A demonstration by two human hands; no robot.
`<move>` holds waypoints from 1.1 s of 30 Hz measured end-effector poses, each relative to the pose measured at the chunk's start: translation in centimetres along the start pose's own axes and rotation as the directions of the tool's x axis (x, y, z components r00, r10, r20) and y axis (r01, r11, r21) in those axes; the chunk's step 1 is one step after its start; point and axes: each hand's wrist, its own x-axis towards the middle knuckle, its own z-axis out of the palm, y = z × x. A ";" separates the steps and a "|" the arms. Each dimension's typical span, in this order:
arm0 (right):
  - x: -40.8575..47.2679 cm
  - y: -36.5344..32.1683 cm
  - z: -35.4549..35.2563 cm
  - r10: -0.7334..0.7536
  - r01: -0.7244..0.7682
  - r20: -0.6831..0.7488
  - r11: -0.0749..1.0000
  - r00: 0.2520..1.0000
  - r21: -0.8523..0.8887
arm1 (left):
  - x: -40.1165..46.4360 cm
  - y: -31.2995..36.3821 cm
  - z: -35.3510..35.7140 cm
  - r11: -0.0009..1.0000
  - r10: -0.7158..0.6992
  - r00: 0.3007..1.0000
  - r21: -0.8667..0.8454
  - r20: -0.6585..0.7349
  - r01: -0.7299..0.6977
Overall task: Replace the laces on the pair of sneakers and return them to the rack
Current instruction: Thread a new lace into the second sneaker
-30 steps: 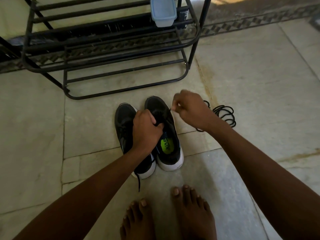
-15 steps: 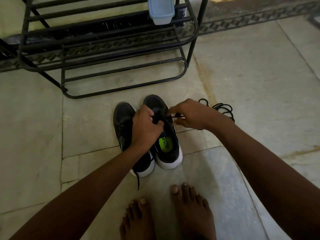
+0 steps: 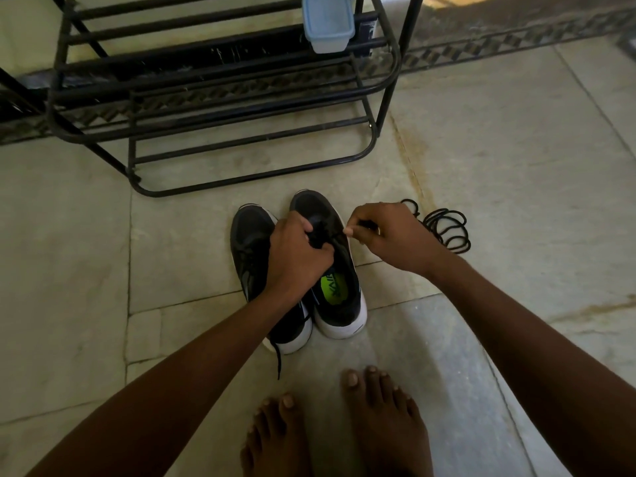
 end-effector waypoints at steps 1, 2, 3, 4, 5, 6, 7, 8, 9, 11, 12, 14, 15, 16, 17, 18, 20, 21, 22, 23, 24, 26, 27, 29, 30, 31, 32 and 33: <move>-0.1 0.3 -0.2 0.021 -0.021 0.017 1.000 1.000 0.004 | -0.2 0.1 -0.1 1.000 0.007 1.000 0.021 0.024 -0.008; -0.2 0.5 -0.4 0.041 -0.042 0.052 0.999 0.998 0.007 | -0.5 0.2 -0.2 0.999 0.018 0.999 0.050 0.051 -0.020; -0.4 0.7 -0.6 0.061 -0.061 0.101 0.998 0.993 0.004 | -0.7 0.3 -0.2 0.997 0.029 0.997 0.076 0.078 -0.035; -0.6 0.8 -0.9 0.074 -0.074 0.156 0.997 0.985 -0.002 | -1.0 0.3 -0.3 0.995 0.040 0.994 0.091 0.100 -0.049; -0.8 0.9 -1.1 0.081 -0.081 0.202 0.997 0.976 -0.010 | -1.3 0.3 -0.3 0.994 0.051 0.992 0.092 0.111 -0.062; -0.9 1.0 -1.1 0.088 -0.087 0.229 0.996 0.969 -0.016 | -1.5 0.3 -0.4 0.994 0.062 0.992 0.082 0.113 -0.072; -1.1 1.0 -1.2 0.097 -0.096 0.239 0.995 0.966 -0.015 | -1.7 0.3 -0.5 0.995 0.071 0.992 0.068 0.107 -0.079; -1.3 1.0 -1.2 0.104 -0.107 0.239 0.994 0.965 -0.001 | -2.0 0.2 -0.5 0.995 0.077 0.992 0.054 0.098 -0.083; -1.3 1.0 -1.2 0.108 -0.117 0.235 0.993 0.966 0.025 | -2.1 0.2 -0.6 0.996 0.079 0.993 0.042 0.091 -0.083; -1.5 0.9 -1.3 0.121 -0.141 0.242 0.987 0.963 0.071 | -2.4 0.2 -0.8 0.997 0.077 0.993 0.010 0.086 -0.078; -1.6 0.9 -1.4 0.122 -0.148 0.252 0.985 0.960 0.087 | -2.5 0.2 -0.9 0.997 0.071 0.993 -0.006 0.089 -0.071; -1.5 0.7 -1.5 0.114 -0.150 0.267 0.982 0.957 0.117 | -2.7 0.1 -1.2 0.998 0.067 0.993 -0.011 0.094 -0.066; -1.5 0.6 -1.5 0.108 -0.149 0.276 0.980 0.955 0.133 | -2.7 0.1 -1.4 0.997 0.073 0.993 -0.001 0.090 -0.073; -1.4 0.5 -1.5 0.105 -0.153 0.285 0.977 0.953 0.149 | -2.7 0.1 -1.6 0.996 0.084 0.993 0.013 0.083 -0.085; -1.3 0.5 -1.5 0.105 -0.155 0.288 0.976 0.952 0.156 | -2.6 0.1 -1.9 0.995 0.097 0.992 0.024 0.076 -0.100; -1.3 0.4 -1.5 0.105 -0.154 0.291 0.977 0.951 0.149 | -2.5 0.0 -2.1 0.994 0.103 0.992 0.029 0.073 -0.106; -1.1 0.3 -1.5 0.108 -0.148 0.299 0.982 0.948 0.114 | -2.6 0.1 -2.8 0.996 0.090 0.992 0.020 0.084 -0.092; -1.1 0.2 -1.5 0.118 -0.153 0.312 0.984 0.943 0.090 | -2.6 0.2 -3.0 0.997 0.081 0.992 0.007 0.100 -0.082; -1.1 0.2 -1.5 0.135 -0.166 0.336 0.984 0.932 0.066 | -2.6 0.2 -3.4 0.997 0.079 0.990 -0.007 0.114 -0.078; -1.2 0.2 -1.4 0.153 -0.184 0.370 0.982 0.916 0.049 | -2.6 0.3 -3.7 0.997 0.080 0.989 -0.016 0.122 -0.079; -1.3 0.3 -1.4 0.170 -0.204 0.412 0.978 0.895 0.039 | -2.5 0.3 -4.1 0.997 0.081 0.989 -0.019 0.121 -0.080; -1.3 0.2 -1.2 0.184 -0.203 0.482 0.979 0.857 -0.012 | -2.3 0.7 -5.0 0.996 0.090 0.991 -0.018 0.097 -0.089; -1.2 0.3 -1.2 0.183 -0.175 0.501 0.983 0.846 -0.063 | -2.1 1.0 -5.4 0.994 0.109 0.991 -0.019 0.075 -0.108; -0.6 0.0 -1.2 0.180 -0.103 0.517 0.979 0.837 -0.173 | -1.8 1.7 -6.2 0.986 0.165 0.986 -0.026 0.029 -0.165; -0.2 -0.2 -1.3 0.180 -0.077 0.518 0.974 0.836 -0.213 | -1.7 2.1 -6.5 0.980 0.195 0.981 -0.029 0.006 -0.195; 0.4 -0.5 -1.4 0.174 -0.062 0.502 0.971 0.848 -0.232 | -1.6 2.5 -6.8 0.974 0.223 0.975 -0.031 -0.017 -0.223; 0.9 -0.8 -1.6 0.165 -0.059 0.460 0.970 0.872 -0.236 | -1.4 2.8 -7.1 0.968 0.247 0.968 -0.035 -0.040 -0.248; 1.5 -1.2 -1.6 0.145 -0.057 0.396 0.972 0.907 -0.226 | -1.3 3.1 -7.3 0.963 0.264 0.963 -0.044 -0.059 -0.267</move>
